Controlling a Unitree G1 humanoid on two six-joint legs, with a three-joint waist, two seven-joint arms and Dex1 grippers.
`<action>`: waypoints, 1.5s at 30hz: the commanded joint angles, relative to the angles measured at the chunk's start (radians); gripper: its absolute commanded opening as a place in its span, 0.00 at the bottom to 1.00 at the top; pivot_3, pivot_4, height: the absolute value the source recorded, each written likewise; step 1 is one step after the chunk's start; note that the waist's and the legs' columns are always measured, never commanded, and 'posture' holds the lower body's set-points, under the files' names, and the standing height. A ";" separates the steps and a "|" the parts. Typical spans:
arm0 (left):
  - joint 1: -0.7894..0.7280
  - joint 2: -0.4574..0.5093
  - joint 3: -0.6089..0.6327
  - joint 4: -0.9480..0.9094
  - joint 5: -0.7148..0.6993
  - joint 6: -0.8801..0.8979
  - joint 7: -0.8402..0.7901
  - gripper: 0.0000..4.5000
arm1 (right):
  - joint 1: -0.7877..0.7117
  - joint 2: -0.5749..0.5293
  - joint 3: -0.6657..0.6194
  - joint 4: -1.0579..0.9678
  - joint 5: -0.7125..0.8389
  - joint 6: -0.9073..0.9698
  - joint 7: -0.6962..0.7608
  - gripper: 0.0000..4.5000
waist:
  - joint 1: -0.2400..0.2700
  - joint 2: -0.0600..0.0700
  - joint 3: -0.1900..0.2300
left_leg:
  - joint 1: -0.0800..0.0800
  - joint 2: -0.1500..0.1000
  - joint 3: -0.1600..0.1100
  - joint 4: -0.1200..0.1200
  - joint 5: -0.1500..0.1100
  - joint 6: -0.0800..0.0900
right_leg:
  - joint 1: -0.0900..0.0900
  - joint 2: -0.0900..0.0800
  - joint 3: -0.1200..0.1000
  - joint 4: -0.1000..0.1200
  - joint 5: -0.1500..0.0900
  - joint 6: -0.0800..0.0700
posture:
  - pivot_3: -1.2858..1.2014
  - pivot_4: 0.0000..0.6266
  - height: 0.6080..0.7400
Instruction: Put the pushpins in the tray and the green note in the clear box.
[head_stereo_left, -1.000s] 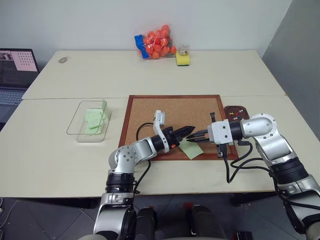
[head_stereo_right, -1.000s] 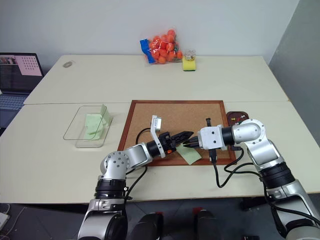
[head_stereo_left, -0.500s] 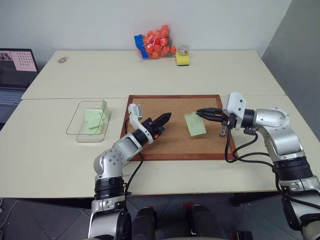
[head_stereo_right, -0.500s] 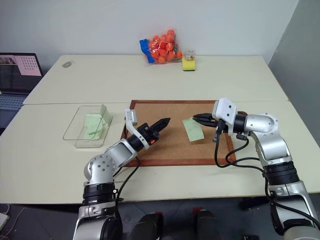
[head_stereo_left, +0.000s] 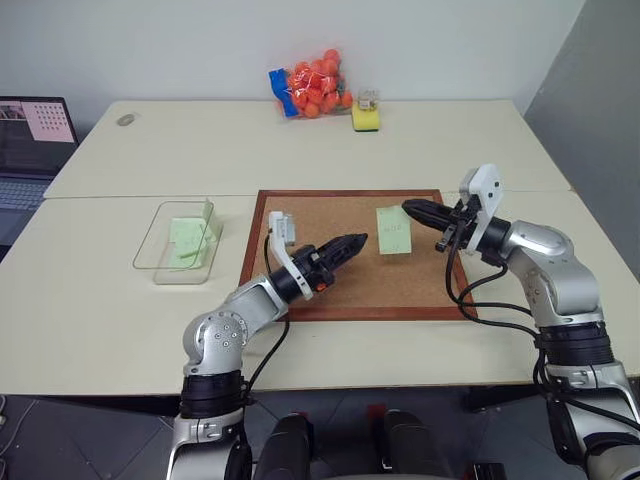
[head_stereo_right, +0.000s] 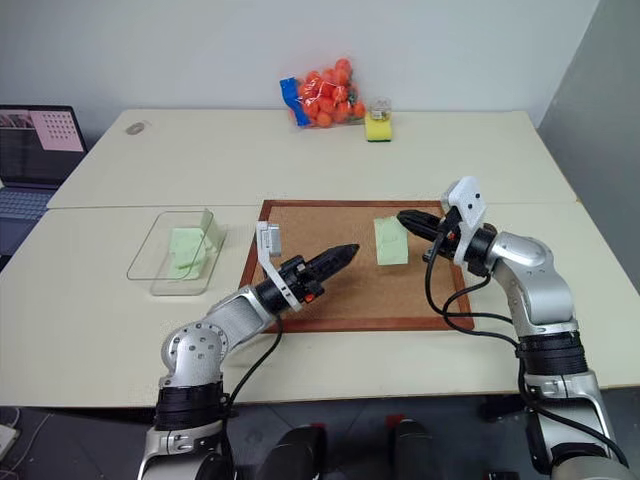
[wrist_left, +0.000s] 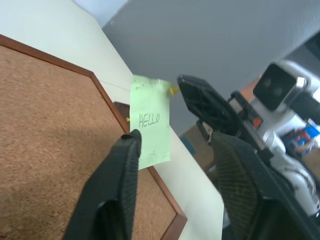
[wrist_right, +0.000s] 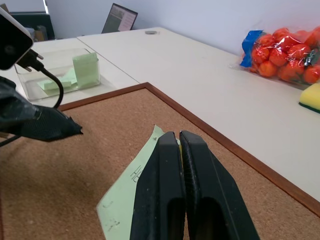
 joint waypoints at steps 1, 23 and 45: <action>-0.020 0.014 -0.023 -0.016 -0.008 -0.015 -0.053 0.60 | -0.026 -0.006 -0.041 -0.072 0.086 0.072 0.016 0.00 | 0.000 0.000 0.000 | 0.000 0.000 0.000 0.000 0.000 0.000 | 0.000 0.000 0.000 0.000 0.000 0.000 | 0.52 0.24 1.00; -0.056 -0.072 -0.016 0.056 -0.054 -0.004 -0.046 0.60 | 0.007 -0.012 -0.067 -0.166 0.239 0.246 0.007 0.00 | 0.000 0.000 0.000 | -0.001 0.000 0.000 0.000 0.000 0.000 | 0.000 0.000 0.000 0.000 -0.002 0.004 | 0.52 0.24 1.00; -0.048 -0.079 -0.031 0.058 -0.043 0.001 -0.042 0.01 | 0.018 -0.006 -0.047 -0.157 0.221 0.208 0.015 0.00 | 0.000 0.000 0.000 | -0.001 0.000 0.000 0.000 0.000 0.000 | 0.000 0.000 0.000 -0.001 -0.003 0.004 | 0.52 0.24 1.00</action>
